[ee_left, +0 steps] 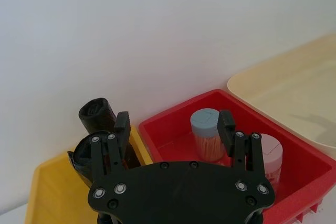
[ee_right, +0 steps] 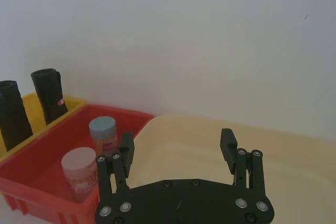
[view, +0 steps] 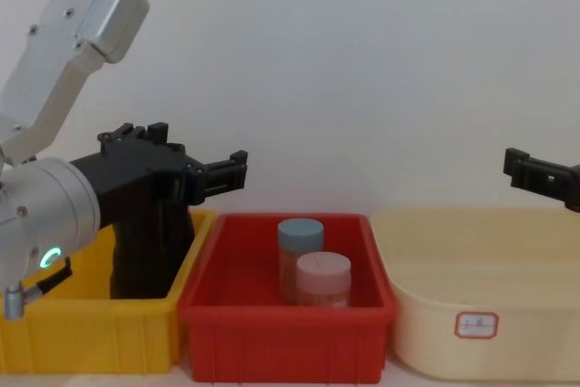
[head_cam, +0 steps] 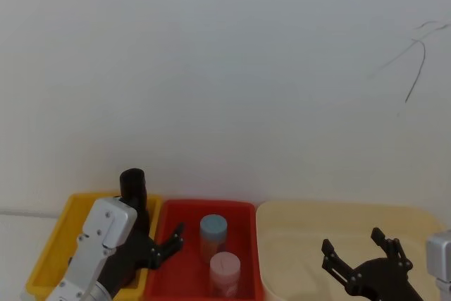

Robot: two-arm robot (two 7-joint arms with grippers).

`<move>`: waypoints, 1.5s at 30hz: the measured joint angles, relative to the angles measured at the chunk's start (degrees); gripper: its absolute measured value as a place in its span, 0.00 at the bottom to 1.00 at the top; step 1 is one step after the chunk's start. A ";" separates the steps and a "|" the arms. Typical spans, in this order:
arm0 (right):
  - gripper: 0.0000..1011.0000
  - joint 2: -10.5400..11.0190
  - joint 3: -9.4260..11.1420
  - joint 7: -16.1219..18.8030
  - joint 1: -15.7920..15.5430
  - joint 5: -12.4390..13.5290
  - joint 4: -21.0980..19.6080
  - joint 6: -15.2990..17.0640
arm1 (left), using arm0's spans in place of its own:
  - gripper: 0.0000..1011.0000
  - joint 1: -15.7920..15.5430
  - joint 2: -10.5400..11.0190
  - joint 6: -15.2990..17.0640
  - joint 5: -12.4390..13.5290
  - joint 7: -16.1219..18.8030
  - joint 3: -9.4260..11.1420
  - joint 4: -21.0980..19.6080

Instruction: Pick up the garbage bag with the one hand and transfer it to the other hand.

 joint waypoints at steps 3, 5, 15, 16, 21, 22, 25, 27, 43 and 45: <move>0.99 0.00 0.00 0.00 0.00 0.00 0.00 0.00 | 0.99 0.00 0.00 0.00 0.00 0.00 0.00 0.00; 0.99 0.00 0.00 0.00 0.00 0.00 0.00 0.00 | 0.99 0.00 0.00 0.00 0.00 0.00 0.00 0.00; 0.99 0.00 0.00 0.00 0.00 0.00 0.00 0.00 | 0.99 0.00 0.00 0.00 0.00 0.00 0.00 0.00; 0.99 0.00 0.00 0.00 0.00 0.00 0.00 0.00 | 0.99 0.00 0.00 0.00 0.00 0.00 0.00 0.00; 0.99 0.00 0.00 0.00 0.00 0.00 0.00 0.00 | 0.99 0.00 0.00 0.00 0.00 0.00 0.00 0.00; 0.99 0.00 0.00 0.00 0.00 0.00 0.00 0.00 | 0.99 0.00 0.00 0.00 0.00 0.00 0.00 0.00; 0.99 0.00 0.00 0.00 0.00 0.00 0.00 0.00 | 0.99 0.00 0.00 0.00 0.00 0.00 0.00 0.00; 0.99 0.00 0.00 0.00 0.01 0.00 0.00 0.00 | 0.99 0.00 0.00 0.00 0.00 0.00 0.00 0.00; 0.99 0.00 0.00 0.00 0.00 0.00 0.00 0.00 | 0.99 0.00 0.00 0.00 0.00 0.00 0.00 0.00; 0.99 0.00 0.00 0.00 0.00 0.00 0.00 0.00 | 0.99 0.00 0.00 0.00 0.00 0.00 0.00 0.00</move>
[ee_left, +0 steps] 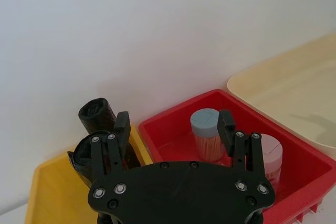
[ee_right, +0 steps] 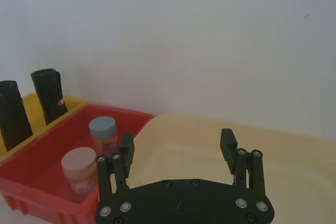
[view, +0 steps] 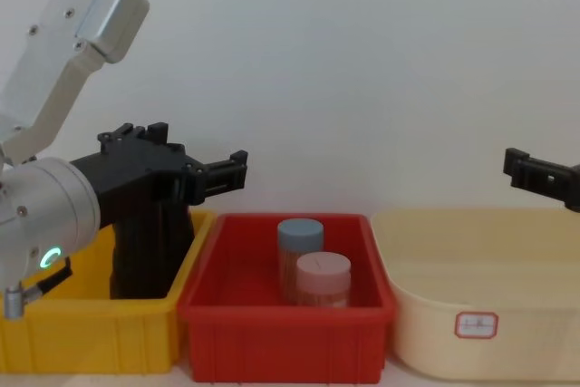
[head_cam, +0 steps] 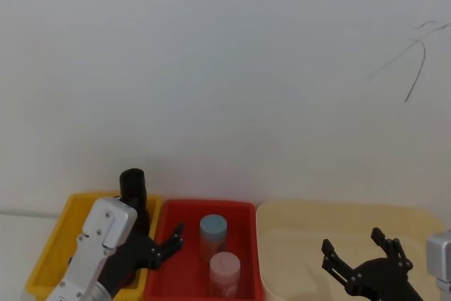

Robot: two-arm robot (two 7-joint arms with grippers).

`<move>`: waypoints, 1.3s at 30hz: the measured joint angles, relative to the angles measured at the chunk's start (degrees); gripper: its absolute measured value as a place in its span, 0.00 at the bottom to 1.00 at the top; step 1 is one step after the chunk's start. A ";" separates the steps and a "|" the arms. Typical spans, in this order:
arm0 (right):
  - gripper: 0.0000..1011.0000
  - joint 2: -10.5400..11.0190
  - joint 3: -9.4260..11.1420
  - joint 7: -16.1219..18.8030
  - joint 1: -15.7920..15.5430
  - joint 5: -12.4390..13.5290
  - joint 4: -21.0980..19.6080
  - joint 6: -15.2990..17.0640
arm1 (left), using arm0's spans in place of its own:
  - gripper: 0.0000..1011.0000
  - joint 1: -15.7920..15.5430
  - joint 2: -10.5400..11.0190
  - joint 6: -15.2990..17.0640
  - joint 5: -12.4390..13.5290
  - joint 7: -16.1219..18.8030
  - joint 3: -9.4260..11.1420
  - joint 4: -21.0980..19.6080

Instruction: Pick up the garbage bag with the one hand and transfer it to the other hand.

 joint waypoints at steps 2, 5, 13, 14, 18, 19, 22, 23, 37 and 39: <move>0.99 0.00 0.00 0.00 0.00 0.00 0.00 0.00 | 0.99 0.00 0.00 0.00 0.00 0.00 0.00 0.00; 0.99 0.00 0.00 0.00 0.00 0.00 0.00 0.00 | 0.99 0.00 0.00 0.00 0.00 0.00 0.00 0.00; 0.99 0.00 0.00 0.00 0.00 0.00 0.00 0.00 | 0.99 0.00 0.00 0.00 0.00 0.00 0.00 0.00; 0.99 0.00 0.00 0.00 0.00 0.00 0.00 0.00 | 0.99 0.00 -0.01 0.00 0.00 0.00 0.00 0.00; 0.99 0.00 0.00 0.00 0.00 0.00 0.00 0.00 | 0.99 -0.08 -0.11 0.05 0.00 -0.05 -0.01 0.00; 0.99 0.00 0.00 0.00 0.00 0.00 0.00 0.00 | 0.99 -0.19 -0.17 0.11 0.00 -0.13 0.00 0.00; 0.99 0.00 0.00 0.00 0.00 0.00 0.00 0.00 | 0.99 -0.32 -0.22 0.25 -0.03 -0.42 0.00 0.00; 0.99 0.00 0.00 0.00 0.00 0.00 0.00 0.00 | 0.99 -0.41 -0.21 0.39 -0.08 -0.75 0.00 0.00; 0.99 0.00 0.00 0.00 0.00 0.00 0.00 0.00 | 0.99 0.96 2.26 1.92 -2.50 -4.41 -1.85 -1.32; 0.99 0.00 0.00 0.00 0.00 0.00 0.00 0.00 | 0.99 1.36 2.73 2.13 -2.99 -4.94 -2.38 -1.37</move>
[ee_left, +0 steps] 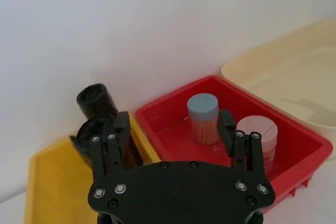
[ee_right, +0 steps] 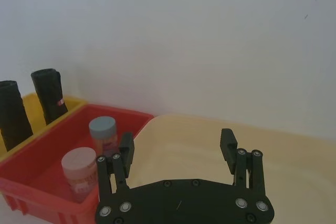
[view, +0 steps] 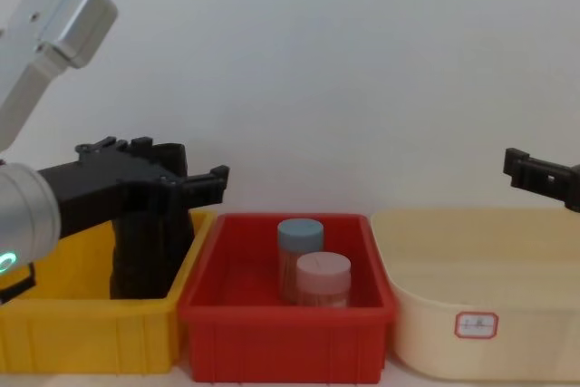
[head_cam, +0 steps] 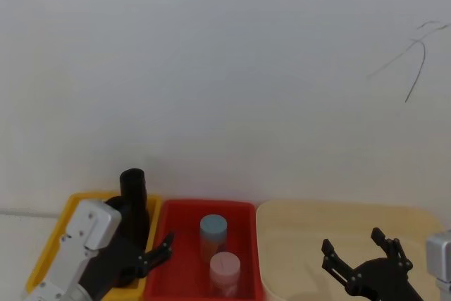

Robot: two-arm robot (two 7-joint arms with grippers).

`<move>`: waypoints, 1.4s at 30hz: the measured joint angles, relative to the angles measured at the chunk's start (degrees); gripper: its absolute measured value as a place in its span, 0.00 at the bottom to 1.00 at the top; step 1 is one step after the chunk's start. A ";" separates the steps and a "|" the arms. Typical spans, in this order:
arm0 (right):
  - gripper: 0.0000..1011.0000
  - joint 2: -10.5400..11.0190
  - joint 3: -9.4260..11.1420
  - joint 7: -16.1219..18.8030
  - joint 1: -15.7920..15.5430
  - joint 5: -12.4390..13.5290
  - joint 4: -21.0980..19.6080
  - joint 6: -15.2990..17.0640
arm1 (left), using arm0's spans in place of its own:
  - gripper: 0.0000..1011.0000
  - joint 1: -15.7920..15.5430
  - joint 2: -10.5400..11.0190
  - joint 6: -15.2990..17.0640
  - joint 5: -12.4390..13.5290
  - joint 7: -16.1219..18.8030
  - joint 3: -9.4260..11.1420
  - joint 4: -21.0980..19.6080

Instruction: Pick up the garbage bag with the one hand and transfer it to the other hand.

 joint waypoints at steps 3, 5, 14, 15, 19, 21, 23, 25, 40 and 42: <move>0.99 0.00 0.00 0.00 0.00 0.00 0.00 0.00 | 0.99 0.35 0.44 0.25 -0.63 -0.56 -0.70 0.00; 0.99 0.00 0.00 0.00 0.00 0.00 0.00 0.00 | 0.99 0.48 0.66 0.50 -1.10 -0.94 -1.23 0.15; 0.99 0.00 0.00 0.00 0.00 0.00 0.00 0.00 | 0.99 0.25 0.79 1.68 -2.77 -2.24 -2.74 1.74; 0.99 0.00 0.00 0.00 0.00 0.00 0.00 0.00 | 0.99 0.17 0.74 1.79 -2.89 -2.32 -2.88 1.96; 0.99 0.00 0.00 0.00 0.00 0.00 0.00 0.00 | 0.99 -0.43 0.31 2.63 -3.63 -2.66 -3.47 3.21; 0.99 0.00 0.00 0.00 0.00 0.00 0.00 0.00 | 0.99 -0.69 0.10 2.97 -3.84 -2.73 -3.67 3.73; 0.99 0.00 0.00 0.00 0.00 0.00 0.00 0.00 | 0.99 -1.04 -0.23 3.55 -4.15 -2.79 -3.91 4.43; 0.99 0.00 0.00 0.00 0.00 0.00 0.00 0.00 | 0.99 -1.42 -0.60 4.06 -4.42 -2.82 -4.15 5.32; 0.99 0.00 0.00 0.00 0.00 0.00 0.00 0.00 | 0.99 -2.66 -2.46 5.73 -5.02 -2.80 -5.08 8.54; 0.99 0.00 0.00 0.00 0.00 0.00 0.00 0.00 | 0.99 -2.79 -2.72 5.86 -5.01 -2.76 -5.19 8.83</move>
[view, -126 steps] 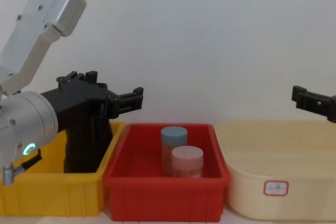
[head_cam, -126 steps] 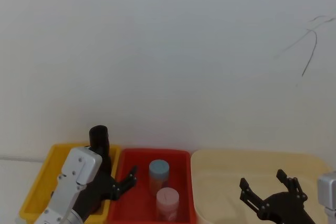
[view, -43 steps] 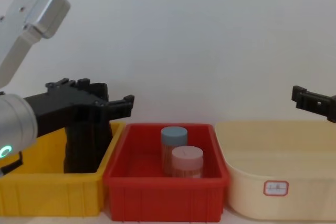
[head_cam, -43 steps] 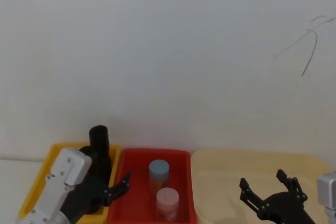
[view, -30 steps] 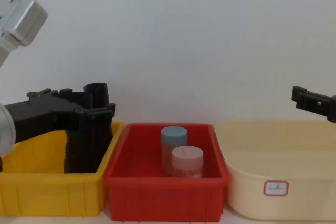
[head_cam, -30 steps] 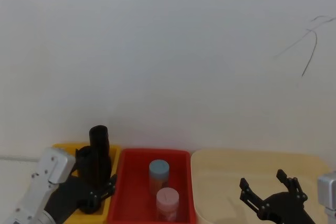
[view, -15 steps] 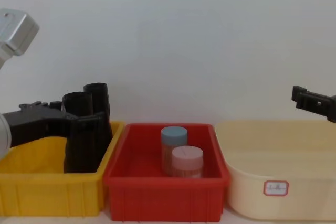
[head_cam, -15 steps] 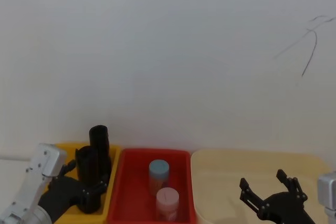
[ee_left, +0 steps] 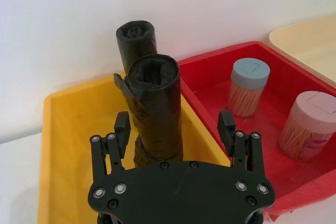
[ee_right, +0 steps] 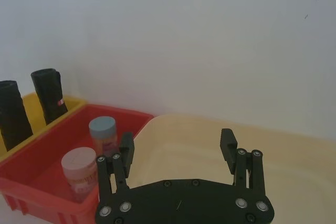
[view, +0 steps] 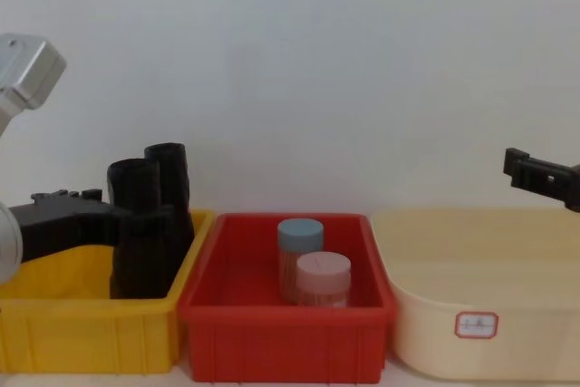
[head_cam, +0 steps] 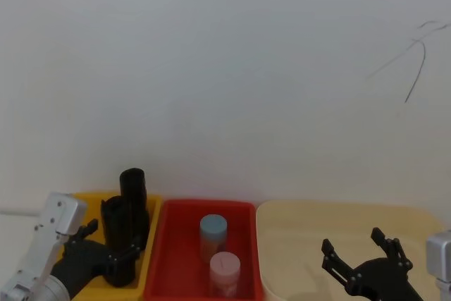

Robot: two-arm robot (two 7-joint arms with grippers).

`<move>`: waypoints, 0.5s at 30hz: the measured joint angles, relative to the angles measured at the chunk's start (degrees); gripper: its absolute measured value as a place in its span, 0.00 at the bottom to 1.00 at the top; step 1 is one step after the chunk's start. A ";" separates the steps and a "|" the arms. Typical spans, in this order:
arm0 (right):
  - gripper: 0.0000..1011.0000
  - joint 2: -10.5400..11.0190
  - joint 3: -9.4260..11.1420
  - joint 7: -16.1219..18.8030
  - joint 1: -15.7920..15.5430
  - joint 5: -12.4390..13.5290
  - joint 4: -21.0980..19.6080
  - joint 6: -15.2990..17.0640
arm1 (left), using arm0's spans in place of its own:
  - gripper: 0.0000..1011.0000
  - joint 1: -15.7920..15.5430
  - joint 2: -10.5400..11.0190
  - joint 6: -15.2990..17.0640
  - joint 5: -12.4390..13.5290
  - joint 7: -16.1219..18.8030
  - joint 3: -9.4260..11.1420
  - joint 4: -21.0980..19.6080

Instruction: Pick up the garbage bag with the one hand and transfer it to the other hand.

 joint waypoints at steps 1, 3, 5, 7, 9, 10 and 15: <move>0.99 0.00 0.00 0.00 0.00 0.00 0.00 0.00 | 0.99 -0.09 -0.13 0.04 0.01 0.03 -0.06 0.19; 0.99 0.00 0.00 0.00 0.00 0.00 0.00 0.00 | 0.99 -0.25 -0.30 0.08 0.07 0.08 -0.10 0.43; 0.99 0.00 0.00 0.00 0.00 0.00 0.00 0.00 | 0.99 -0.51 -0.52 0.10 0.21 0.15 -0.15 0.80; 0.99 0.00 0.00 0.00 0.00 0.00 0.00 0.00 | 0.99 -0.74 -0.68 0.10 0.35 0.21 -0.17 1.07; 0.99 0.00 0.00 0.00 0.00 0.00 0.00 0.00 | 0.99 -1.18 -1.02 0.10 0.60 0.36 -0.21 1.58; 0.99 0.00 0.00 0.00 0.00 0.00 0.00 0.00 | 0.99 -1.33 -1.13 0.10 0.72 0.43 -0.22 1.76; 0.99 0.00 0.00 0.00 0.00 0.00 0.00 0.00 | 0.99 -2.68 -2.01 0.01 1.40 0.81 -0.24 3.33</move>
